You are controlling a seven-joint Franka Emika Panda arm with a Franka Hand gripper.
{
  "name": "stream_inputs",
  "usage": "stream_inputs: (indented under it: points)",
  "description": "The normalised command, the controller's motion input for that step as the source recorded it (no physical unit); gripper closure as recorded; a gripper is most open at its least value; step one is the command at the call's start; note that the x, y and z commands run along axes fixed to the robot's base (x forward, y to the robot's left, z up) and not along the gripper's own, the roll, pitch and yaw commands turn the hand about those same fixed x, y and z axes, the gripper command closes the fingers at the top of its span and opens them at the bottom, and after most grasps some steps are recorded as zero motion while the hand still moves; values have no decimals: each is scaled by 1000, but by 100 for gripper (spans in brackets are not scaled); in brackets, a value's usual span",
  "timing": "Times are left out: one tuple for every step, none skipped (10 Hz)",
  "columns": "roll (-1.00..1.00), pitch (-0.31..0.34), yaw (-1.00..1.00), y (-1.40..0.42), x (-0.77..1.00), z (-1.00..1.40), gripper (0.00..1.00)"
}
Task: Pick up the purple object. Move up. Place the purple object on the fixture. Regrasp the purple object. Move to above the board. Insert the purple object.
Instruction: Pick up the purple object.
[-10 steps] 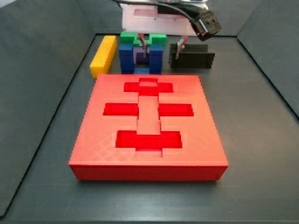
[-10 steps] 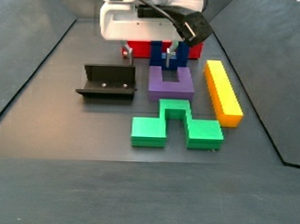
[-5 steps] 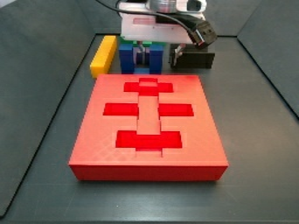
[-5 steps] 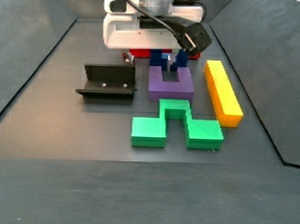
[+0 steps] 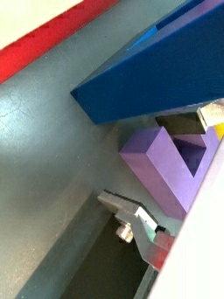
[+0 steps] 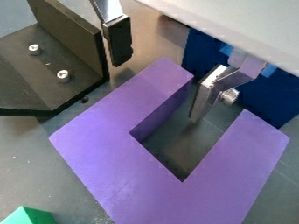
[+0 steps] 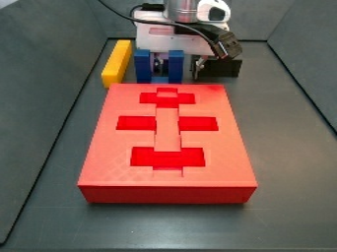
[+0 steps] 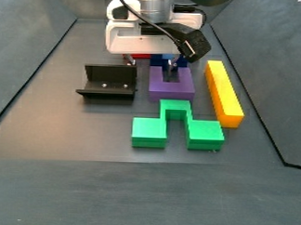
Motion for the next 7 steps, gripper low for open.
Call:
stream_inputs:
  points:
    - [0,0,0,0,0,0,0]
    - [0,0,0,0,0,0,100]
    - [0,0,0,0,0,0,100]
    - [0,0,0,0,0,0,100]
    - [0,0,0,0,0,0,100]
    - [0,0,0,0,0,0,100]
    - [0,0,0,0,0,0,100]
